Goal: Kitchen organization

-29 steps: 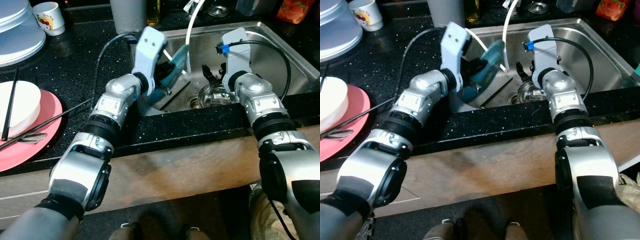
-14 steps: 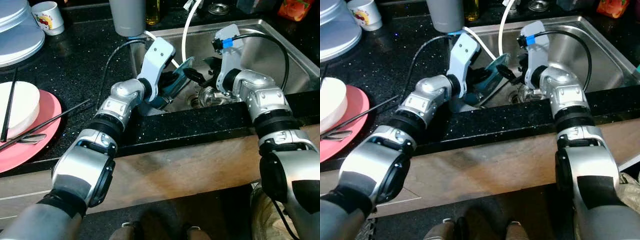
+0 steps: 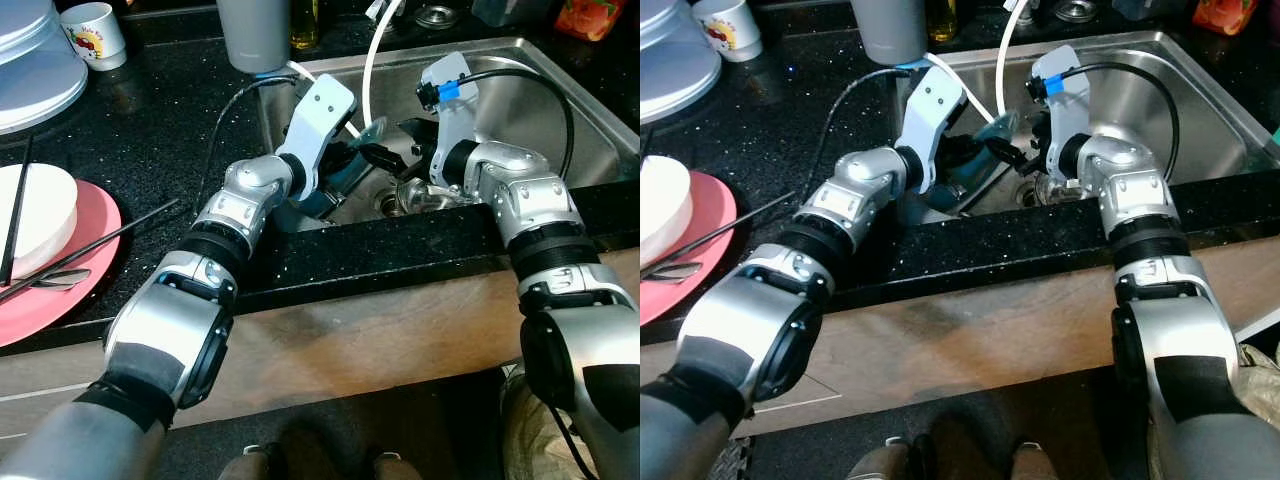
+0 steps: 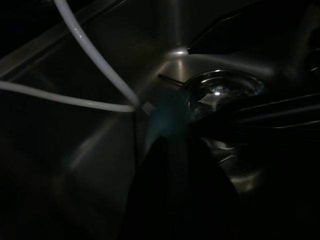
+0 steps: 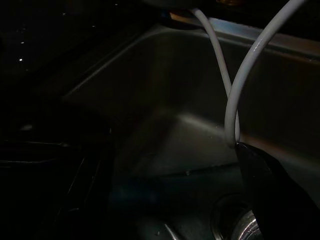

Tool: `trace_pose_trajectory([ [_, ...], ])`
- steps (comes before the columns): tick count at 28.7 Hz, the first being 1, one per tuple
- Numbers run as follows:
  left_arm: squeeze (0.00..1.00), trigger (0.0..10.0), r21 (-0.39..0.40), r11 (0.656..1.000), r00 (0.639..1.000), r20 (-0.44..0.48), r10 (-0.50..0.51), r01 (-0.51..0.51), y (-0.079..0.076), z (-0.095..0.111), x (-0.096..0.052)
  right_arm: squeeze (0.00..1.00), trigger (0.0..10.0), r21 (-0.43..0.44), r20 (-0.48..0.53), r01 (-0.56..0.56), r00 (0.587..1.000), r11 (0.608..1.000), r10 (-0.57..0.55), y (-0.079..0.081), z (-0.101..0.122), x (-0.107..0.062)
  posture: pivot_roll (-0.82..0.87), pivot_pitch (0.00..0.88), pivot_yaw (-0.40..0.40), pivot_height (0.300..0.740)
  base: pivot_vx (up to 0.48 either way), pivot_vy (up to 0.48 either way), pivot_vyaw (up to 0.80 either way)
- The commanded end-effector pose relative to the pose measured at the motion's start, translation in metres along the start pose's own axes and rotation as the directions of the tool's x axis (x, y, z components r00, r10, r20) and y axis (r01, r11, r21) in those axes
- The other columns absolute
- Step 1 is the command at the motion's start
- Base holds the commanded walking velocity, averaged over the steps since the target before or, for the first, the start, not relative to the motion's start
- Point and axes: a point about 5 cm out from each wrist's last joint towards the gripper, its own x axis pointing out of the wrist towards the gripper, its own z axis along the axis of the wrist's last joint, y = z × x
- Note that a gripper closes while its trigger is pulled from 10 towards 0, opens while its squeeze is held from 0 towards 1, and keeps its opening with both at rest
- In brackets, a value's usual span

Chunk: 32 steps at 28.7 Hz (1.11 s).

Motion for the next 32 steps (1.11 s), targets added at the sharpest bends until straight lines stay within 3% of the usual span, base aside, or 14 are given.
trace_pose_trajectory([
  [1,0.00,10.0,0.029,0.999,1.000,-0.018,0.016,-0.015,0.002,0.001,0.000,0.00,10.0,-0.010,-0.020,0.005,1.000,1.000,-0.005,-0.002,-0.003,-0.003,-0.01,0.223,0.045,0.740,0.000,0.000,0.00],
  [9,0.00,10.0,-0.012,0.999,0.998,0.032,0.047,-0.047,0.007,0.013,0.002,0.00,10.0,-0.024,-0.012,0.027,1.000,0.999,-0.027,-0.002,-0.002,-0.003,-0.01,0.222,0.046,0.740,0.000,0.000,0.00],
  [16,0.00,10.0,-0.005,0.967,0.956,0.149,0.254,-0.256,0.035,0.050,-0.007,0.00,10.0,-0.023,0.072,0.104,0.992,0.994,-0.102,-0.006,0.010,-0.005,0.00,0.223,0.047,0.740,0.000,0.000,0.00],
  [20,0.00,10.0,0.003,0.958,0.943,0.180,0.280,-0.285,0.041,0.056,-0.012,0.00,10.0,-0.009,0.114,0.135,0.985,0.991,-0.133,-0.007,0.014,-0.006,0.00,0.224,0.047,0.740,0.000,0.000,0.00],
  [21,0.00,10.0,0.047,0.945,0.931,0.197,0.308,-0.323,0.047,0.062,-0.019,0.00,10.0,0.018,0.175,0.147,0.973,0.989,-0.148,-0.005,0.019,-0.007,0.00,0.222,0.046,0.740,0.000,0.000,0.00],
  [23,0.00,10.0,0.049,0.942,0.927,0.202,0.315,-0.331,0.048,0.063,-0.022,0.00,10.0,0.028,0.196,0.149,0.969,0.989,-0.151,-0.003,0.021,-0.007,0.00,0.221,0.046,0.740,0.000,0.000,0.00],
  [28,0.00,10.0,0.003,0.941,0.902,0.287,0.323,-0.338,0.055,0.067,-0.047,0.00,10.0,0.065,0.266,0.140,0.952,0.988,-0.152,0.005,0.026,-0.008,0.01,0.220,0.050,0.740,0.000,0.000,0.00],
  [30,0.00,10.0,-0.054,0.916,0.865,0.310,0.393,-0.397,0.067,0.071,-0.059,0.00,10.0,0.076,0.280,0.142,0.947,0.987,-0.157,0.006,0.027,-0.009,0.01,0.217,0.048,0.740,0.000,0.000,0.00],
  [32,0.00,10.0,-0.033,0.901,0.848,0.324,0.419,-0.432,0.074,0.074,-0.066,0.00,10.0,0.082,0.286,0.147,0.944,0.986,-0.165,0.007,0.027,-0.009,0.02,0.212,0.048,0.740,0.000,0.000,0.00],
])
